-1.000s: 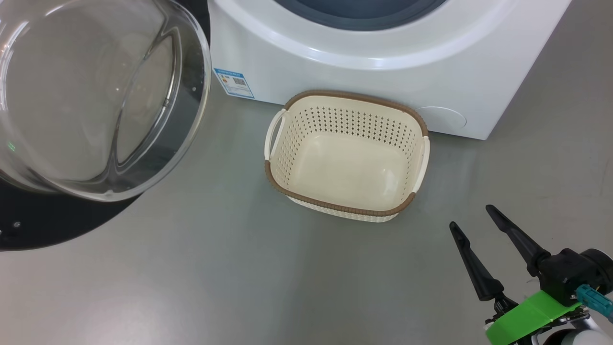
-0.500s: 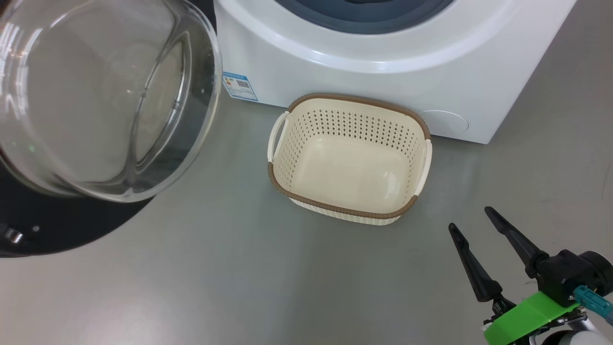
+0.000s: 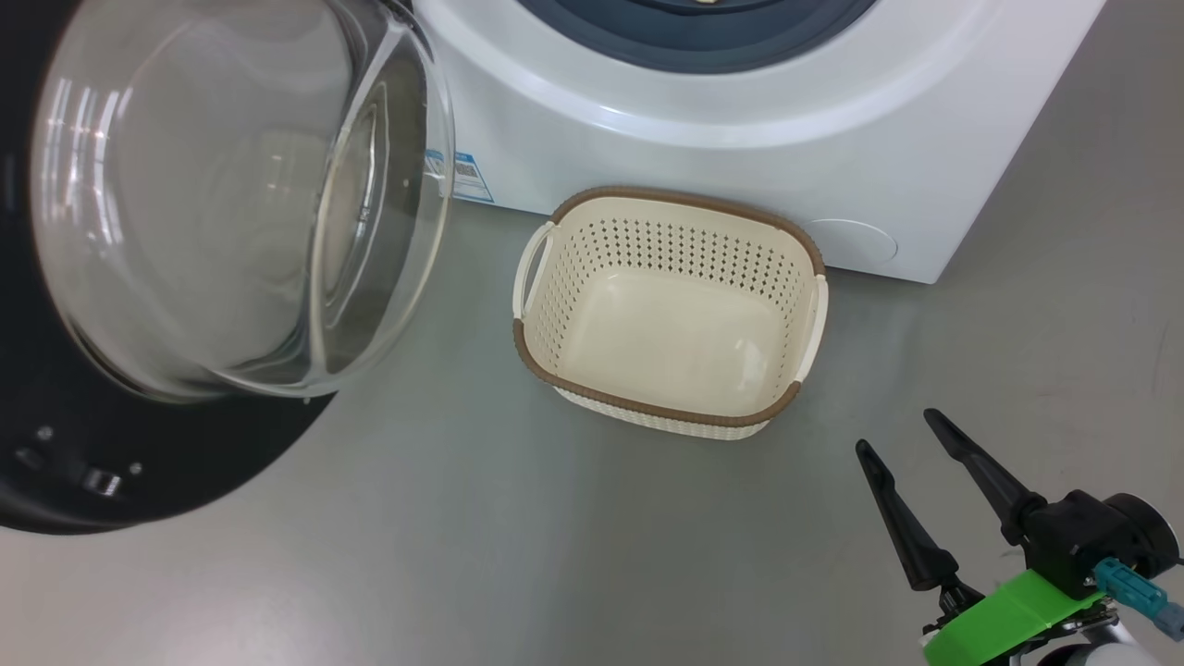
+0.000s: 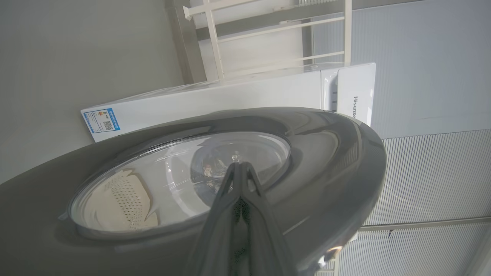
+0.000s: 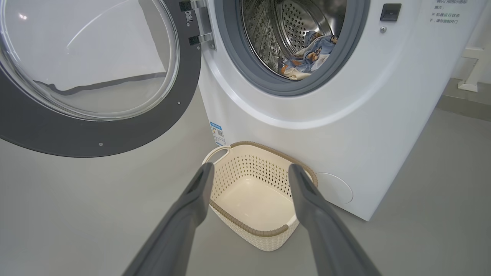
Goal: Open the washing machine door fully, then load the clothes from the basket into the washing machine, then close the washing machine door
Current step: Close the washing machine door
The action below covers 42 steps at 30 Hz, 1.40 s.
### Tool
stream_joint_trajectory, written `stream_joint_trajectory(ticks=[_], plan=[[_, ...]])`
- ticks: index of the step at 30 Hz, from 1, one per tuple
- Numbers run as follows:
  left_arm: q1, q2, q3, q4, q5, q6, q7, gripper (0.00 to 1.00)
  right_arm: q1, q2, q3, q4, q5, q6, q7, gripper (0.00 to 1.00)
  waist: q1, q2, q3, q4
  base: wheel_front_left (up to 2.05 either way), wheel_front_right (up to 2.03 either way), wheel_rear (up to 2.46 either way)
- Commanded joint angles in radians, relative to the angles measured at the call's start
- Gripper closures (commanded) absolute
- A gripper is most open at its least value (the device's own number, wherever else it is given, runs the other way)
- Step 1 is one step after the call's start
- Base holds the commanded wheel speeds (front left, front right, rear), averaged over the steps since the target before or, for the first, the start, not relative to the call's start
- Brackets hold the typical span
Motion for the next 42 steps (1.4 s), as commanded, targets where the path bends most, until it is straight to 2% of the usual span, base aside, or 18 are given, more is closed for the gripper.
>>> stream_joint_trajectory(ticks=[1,13,18,21,37,42], plan=[[0.013,0.046,0.005,-0.049,-0.010,0.007,0.027,1.00,-0.022,0.000,0.024,-0.018,-0.007,0.002,-0.014,0.00,0.0000,0.0000,-0.002,0.000,0.00,0.00,0.00],[0.066,0.000,-0.059,-0.225,-0.042,0.105,0.142,1.00,-0.033,0.020,0.049,0.032,0.003,0.002,-0.049,0.00,0.0000,0.0000,-0.028,-0.019,0.00,0.00,0.00],[0.082,-0.025,-0.096,-0.286,-0.041,0.129,0.171,1.00,-0.034,0.024,0.053,0.049,0.006,0.002,-0.062,0.00,0.0000,0.0000,-0.033,-0.030,0.00,0.00,0.00],[0.074,-0.051,-0.108,-0.314,-0.050,0.136,0.171,1.00,-0.038,0.028,0.055,0.059,0.008,0.002,-0.069,0.00,0.0000,0.0000,-0.035,-0.037,0.00,0.00,0.00],[0.026,-0.113,-0.191,-0.372,-0.049,0.148,0.198,1.00,-0.054,0.049,0.062,0.095,0.012,0.002,-0.101,0.00,0.0000,0.0000,-0.030,-0.091,0.00,0.00,0.00],[-0.001,-0.137,-0.214,-0.380,-0.049,0.140,0.197,1.00,-0.061,0.057,0.063,0.106,0.012,0.002,-0.110,0.00,0.0000,0.0000,-0.025,-0.102,0.00,0.00,0.00]])
